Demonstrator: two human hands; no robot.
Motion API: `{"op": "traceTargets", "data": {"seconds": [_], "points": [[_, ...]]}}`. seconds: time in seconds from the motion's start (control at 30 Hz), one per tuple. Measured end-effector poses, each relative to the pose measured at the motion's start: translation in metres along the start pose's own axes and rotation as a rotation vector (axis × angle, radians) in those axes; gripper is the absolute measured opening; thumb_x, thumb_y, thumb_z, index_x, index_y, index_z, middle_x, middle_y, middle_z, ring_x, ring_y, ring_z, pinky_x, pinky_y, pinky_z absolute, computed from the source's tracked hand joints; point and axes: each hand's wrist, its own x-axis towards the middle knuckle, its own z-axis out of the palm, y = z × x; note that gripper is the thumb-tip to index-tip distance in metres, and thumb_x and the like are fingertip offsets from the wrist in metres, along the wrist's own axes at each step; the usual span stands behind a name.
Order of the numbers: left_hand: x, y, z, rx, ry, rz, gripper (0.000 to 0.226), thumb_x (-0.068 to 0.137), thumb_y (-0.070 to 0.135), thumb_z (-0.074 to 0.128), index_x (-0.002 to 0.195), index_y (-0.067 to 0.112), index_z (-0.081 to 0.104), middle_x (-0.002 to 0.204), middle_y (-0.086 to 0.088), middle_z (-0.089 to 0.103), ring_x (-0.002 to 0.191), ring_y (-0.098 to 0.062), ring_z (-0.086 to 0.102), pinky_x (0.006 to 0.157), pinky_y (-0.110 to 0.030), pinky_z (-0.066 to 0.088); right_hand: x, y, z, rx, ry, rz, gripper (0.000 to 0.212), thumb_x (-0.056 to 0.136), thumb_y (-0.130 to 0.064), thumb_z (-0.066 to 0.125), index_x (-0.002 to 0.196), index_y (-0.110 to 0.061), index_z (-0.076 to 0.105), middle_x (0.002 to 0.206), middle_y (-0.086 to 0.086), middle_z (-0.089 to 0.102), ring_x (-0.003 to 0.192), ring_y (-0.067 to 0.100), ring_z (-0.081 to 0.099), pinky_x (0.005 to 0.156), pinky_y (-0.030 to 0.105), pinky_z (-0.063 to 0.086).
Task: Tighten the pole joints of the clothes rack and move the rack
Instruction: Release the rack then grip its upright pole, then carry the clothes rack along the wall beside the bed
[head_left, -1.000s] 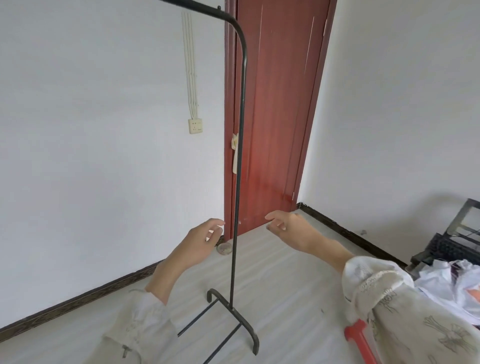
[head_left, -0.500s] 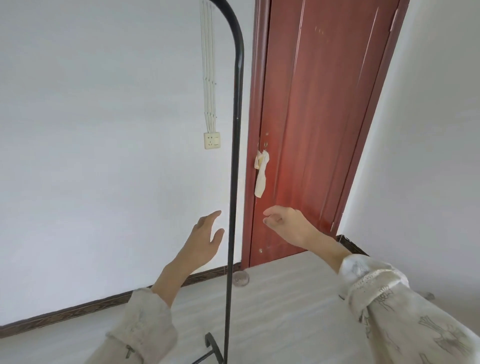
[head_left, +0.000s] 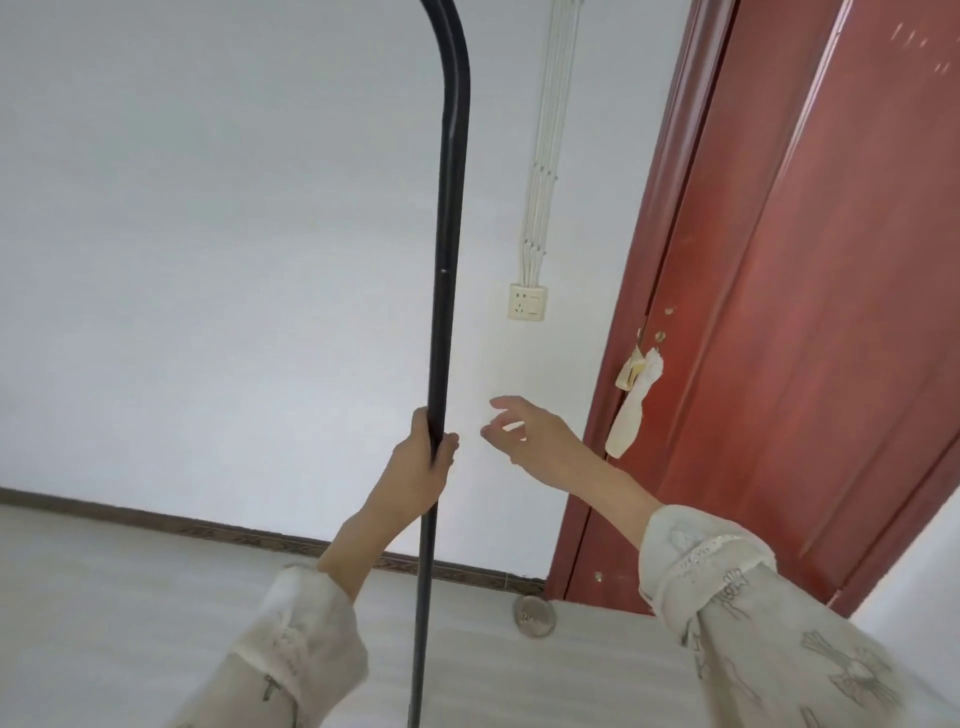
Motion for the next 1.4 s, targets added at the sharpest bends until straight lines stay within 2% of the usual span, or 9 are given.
{"op": "traceTargets", "data": {"seconds": [0.17, 0.27, 0.43, 0.57, 0.77, 0.97, 1.13, 1.23, 1.4], "points": [[0.016, -0.013, 0.007, 0.026, 0.067, 0.008, 0.01, 0.096, 0.03, 0.039, 0.098, 0.02, 0.035, 0.066, -0.002, 0.056, 0.055, -0.009, 0.06, 0.052, -0.01, 0.043, 0.059, -0.01, 0.001, 0.081, -0.128, -0.24, 0.034, 0.089, -0.033, 0.054, 0.121, -0.022, 0.055, 0.109, -0.005, 0.063, 0.1, 0.009, 0.059, 0.079, 0.025, 0.043], [0.029, -0.02, 0.004, 0.049, 0.091, 0.024, 0.009, 0.097, 0.029, 0.037, 0.104, 0.024, 0.035, 0.062, -0.003, 0.055, 0.05, -0.005, 0.057, 0.052, -0.011, 0.041, 0.083, -0.012, 0.003, 0.117, -0.241, -0.364, 0.02, 0.09, -0.021, 0.051, 0.103, -0.017, 0.065, 0.095, -0.006, 0.066, 0.081, -0.004, 0.059, 0.073, 0.022, 0.047], [0.046, -0.021, 0.004, 0.075, 0.122, 0.019, 0.033, 0.096, 0.026, 0.037, 0.126, 0.035, 0.028, 0.061, 0.003, 0.053, 0.054, -0.01, 0.06, 0.056, -0.014, 0.047, 0.117, -0.015, 0.003, 0.189, -0.338, -0.459, 0.017, 0.086, -0.022, 0.058, 0.101, -0.027, 0.062, 0.098, -0.005, 0.069, 0.084, -0.003, 0.06, 0.08, 0.023, 0.049], [0.05, -0.023, 0.004, 0.102, 0.175, -0.037, 0.014, 0.095, 0.027, 0.038, 0.107, 0.034, 0.034, 0.062, -0.003, 0.057, 0.055, -0.008, 0.061, 0.056, -0.011, 0.044, 0.131, -0.016, 0.001, 0.16, -0.377, -0.526, 0.009, 0.083, -0.022, 0.061, 0.091, -0.02, 0.066, 0.084, -0.013, 0.065, 0.08, 0.0, 0.062, 0.082, 0.026, 0.05], [0.042, -0.014, 0.017, 0.181, 0.333, -0.14, 0.025, 0.096, 0.026, 0.037, 0.12, 0.018, 0.034, 0.063, -0.005, 0.057, 0.056, -0.01, 0.061, 0.06, -0.018, 0.05, 0.14, -0.011, 0.0, 0.149, -0.49, -0.62, 0.016, 0.081, -0.027, 0.062, 0.091, -0.014, 0.064, 0.089, -0.002, 0.067, 0.086, 0.014, 0.064, 0.08, 0.03, 0.052], [0.021, 0.009, 0.041, 0.259, 0.497, -0.353, 0.023, 0.096, 0.029, 0.037, 0.105, 0.008, 0.041, 0.069, -0.002, 0.06, 0.06, -0.003, 0.057, 0.065, -0.025, 0.048, 0.131, -0.011, -0.001, 0.178, -0.65, -0.722, 0.003, 0.083, -0.025, 0.059, 0.081, -0.024, 0.058, 0.082, -0.008, 0.064, 0.08, 0.011, 0.06, 0.066, 0.011, 0.045], [0.01, 0.028, 0.06, 0.265, 0.588, -0.494, 0.013, 0.096, 0.021, 0.04, 0.098, 0.008, 0.039, 0.078, -0.004, 0.056, 0.076, -0.022, 0.056, 0.077, -0.04, 0.05, 0.114, -0.035, -0.001, 0.548, -0.799, -0.575, 0.035, 0.084, -0.031, 0.06, 0.054, -0.015, 0.054, 0.057, -0.001, 0.055, 0.06, 0.015, 0.052, 0.068, 0.024, 0.043], [0.01, 0.033, 0.066, 0.264, 0.65, -0.531, 0.01, 0.096, 0.018, 0.041, 0.092, 0.01, 0.036, 0.071, -0.001, 0.051, 0.068, -0.02, 0.051, 0.068, -0.032, 0.044, 0.107, -0.05, 0.003, 0.704, -0.972, -0.431, 0.058, 0.085, -0.034, 0.06, 0.035, -0.024, 0.033, 0.034, -0.008, 0.032, 0.036, 0.015, 0.032, 0.047, 0.025, 0.033], [0.004, 0.04, 0.069, 0.27, 0.636, -0.522, 0.005, 0.097, 0.012, 0.038, 0.1, 0.014, 0.034, 0.074, 0.0, 0.044, 0.073, -0.022, 0.05, 0.076, -0.039, 0.046, 0.095, -0.051, 0.02, 0.801, -0.766, -0.369, 0.061, 0.086, -0.031, 0.053, 0.033, -0.026, 0.022, 0.031, -0.01, 0.021, 0.029, 0.012, 0.017, 0.036, 0.019, 0.017]]}}
